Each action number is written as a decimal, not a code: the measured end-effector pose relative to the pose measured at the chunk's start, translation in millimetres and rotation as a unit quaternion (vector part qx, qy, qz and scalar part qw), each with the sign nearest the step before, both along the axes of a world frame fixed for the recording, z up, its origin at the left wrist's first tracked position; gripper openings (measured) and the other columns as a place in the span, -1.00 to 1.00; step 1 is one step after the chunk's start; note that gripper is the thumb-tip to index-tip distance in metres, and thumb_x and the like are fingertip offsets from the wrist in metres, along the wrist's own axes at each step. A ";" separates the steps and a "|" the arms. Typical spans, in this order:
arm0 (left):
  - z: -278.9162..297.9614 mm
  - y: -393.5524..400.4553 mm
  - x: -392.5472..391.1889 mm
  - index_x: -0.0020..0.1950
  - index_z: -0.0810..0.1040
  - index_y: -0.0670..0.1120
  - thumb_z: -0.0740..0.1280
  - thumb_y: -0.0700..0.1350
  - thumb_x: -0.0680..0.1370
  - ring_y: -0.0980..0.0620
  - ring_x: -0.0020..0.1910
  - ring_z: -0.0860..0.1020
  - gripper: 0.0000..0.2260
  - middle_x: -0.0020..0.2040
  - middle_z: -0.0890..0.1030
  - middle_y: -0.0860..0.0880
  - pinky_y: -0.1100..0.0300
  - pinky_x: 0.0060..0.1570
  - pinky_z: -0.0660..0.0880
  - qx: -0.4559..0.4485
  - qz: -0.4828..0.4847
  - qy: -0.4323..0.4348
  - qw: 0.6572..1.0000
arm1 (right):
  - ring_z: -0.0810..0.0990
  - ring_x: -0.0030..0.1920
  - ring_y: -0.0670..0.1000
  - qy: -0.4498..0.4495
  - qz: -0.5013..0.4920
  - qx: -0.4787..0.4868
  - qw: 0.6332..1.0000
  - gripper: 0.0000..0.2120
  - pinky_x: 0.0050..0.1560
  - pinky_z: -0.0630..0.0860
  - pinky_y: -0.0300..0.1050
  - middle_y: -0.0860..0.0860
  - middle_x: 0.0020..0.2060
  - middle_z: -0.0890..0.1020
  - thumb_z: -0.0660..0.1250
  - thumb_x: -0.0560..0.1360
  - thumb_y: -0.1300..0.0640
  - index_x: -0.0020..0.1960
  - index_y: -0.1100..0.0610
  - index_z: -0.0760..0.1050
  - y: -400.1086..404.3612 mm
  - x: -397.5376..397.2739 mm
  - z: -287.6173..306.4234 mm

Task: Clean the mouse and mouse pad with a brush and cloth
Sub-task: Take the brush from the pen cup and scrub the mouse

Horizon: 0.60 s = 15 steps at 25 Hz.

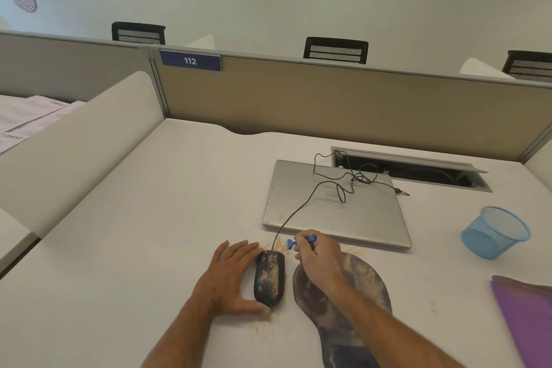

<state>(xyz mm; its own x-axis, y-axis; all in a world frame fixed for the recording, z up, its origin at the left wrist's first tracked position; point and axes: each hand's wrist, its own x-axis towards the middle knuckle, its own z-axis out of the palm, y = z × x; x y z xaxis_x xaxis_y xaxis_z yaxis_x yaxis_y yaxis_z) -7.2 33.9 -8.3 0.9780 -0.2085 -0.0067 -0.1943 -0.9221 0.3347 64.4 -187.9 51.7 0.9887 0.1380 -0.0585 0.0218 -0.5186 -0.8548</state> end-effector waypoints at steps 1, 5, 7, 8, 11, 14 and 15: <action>0.1 0.3 0.1 0.62 0.07 0.14 0.20 0.71 0.20 0.16 0.59 -0.06 0.13 0.62 0.09 0.15 0.01 0.55 -0.30 0.001 0.001 0.001 1.000 | 0.66 -0.25 -0.07 0.013 0.003 -0.003 1.000 -0.86 -0.22 0.61 -0.16 -0.09 -0.30 0.67 0.25 0.58 -0.04 -0.13 -0.15 0.53 3.3 3.8 -0.5; -0.5 0.8 1.0 0.62 0.06 0.15 0.19 0.71 0.19 0.16 0.59 -0.07 0.14 0.62 0.09 0.16 -0.01 0.56 -0.28 0.004 0.000 0.000 1.000 | 0.66 -0.23 -0.10 0.030 0.013 -0.006 0.999 -0.88 -0.14 0.65 -0.13 -0.09 -0.25 0.67 0.26 0.57 -0.05 -0.11 -0.14 0.53 13.0 9.7 -2.6; -0.8 1.1 0.9 0.62 0.05 0.16 0.19 0.72 0.19 0.16 0.59 -0.07 0.14 0.62 0.08 0.16 -0.02 0.56 -0.28 0.006 0.000 0.002 1.000 | 0.67 -0.28 -0.09 0.054 0.017 0.009 0.998 -0.86 -0.14 0.66 -0.14 -0.07 -0.27 0.67 0.29 0.56 -0.01 -0.17 -0.12 0.54 15.5 9.5 -2.2; -1.4 1.3 0.9 0.62 0.05 0.15 0.19 0.71 0.18 0.16 0.59 -0.07 0.14 0.62 0.08 0.16 -0.03 0.56 -0.26 0.006 0.000 0.000 1.000 | 0.66 -0.33 -0.10 0.058 0.018 0.016 0.998 -0.84 -0.19 0.65 -0.17 -0.05 -0.30 0.67 0.31 0.55 0.02 -0.20 -0.10 0.55 15.5 10.0 -1.3; -2.4 1.7 1.2 0.62 0.07 0.14 0.20 0.72 0.18 0.19 0.58 -0.07 0.15 0.61 0.10 0.18 -0.06 0.57 -0.22 0.007 0.000 -0.010 1.000 | 0.62 -0.42 -0.07 0.048 -0.001 0.070 0.996 -0.83 -0.36 0.59 -0.21 0.02 -0.39 0.67 0.32 0.52 0.12 -0.23 0.02 0.61 14.3 12.0 4.5; -3.5 1.9 1.3 0.62 0.06 0.15 0.19 0.72 0.17 0.19 0.59 -0.07 0.15 0.61 0.09 0.19 -0.07 0.57 -0.20 0.010 0.001 -0.007 1.000 | 0.64 -0.37 -0.05 0.055 -0.004 0.062 0.997 -0.85 -0.28 0.62 -0.13 0.06 -0.33 0.68 0.30 0.54 0.10 -0.15 0.06 0.62 15.8 9.2 5.9; -3.8 1.9 1.4 0.62 0.06 0.15 0.19 0.72 0.18 0.19 0.58 -0.08 0.15 0.62 0.09 0.18 -0.07 0.57 -0.20 0.010 0.001 -0.006 1.000 | 0.65 -0.37 -0.06 0.061 0.004 0.051 0.997 -0.86 -0.29 0.61 -0.16 0.07 -0.31 0.68 0.30 0.54 0.09 -0.12 0.08 0.62 16.2 6.8 5.2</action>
<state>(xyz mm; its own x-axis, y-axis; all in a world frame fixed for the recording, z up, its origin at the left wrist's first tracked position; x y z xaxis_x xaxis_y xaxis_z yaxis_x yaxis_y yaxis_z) -5.8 35.7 -12.1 0.9783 -0.2073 0.0009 -0.1971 -0.9290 0.3133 71.3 -171.7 56.9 0.9740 0.1565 -0.1638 -0.0823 -0.4295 -0.8993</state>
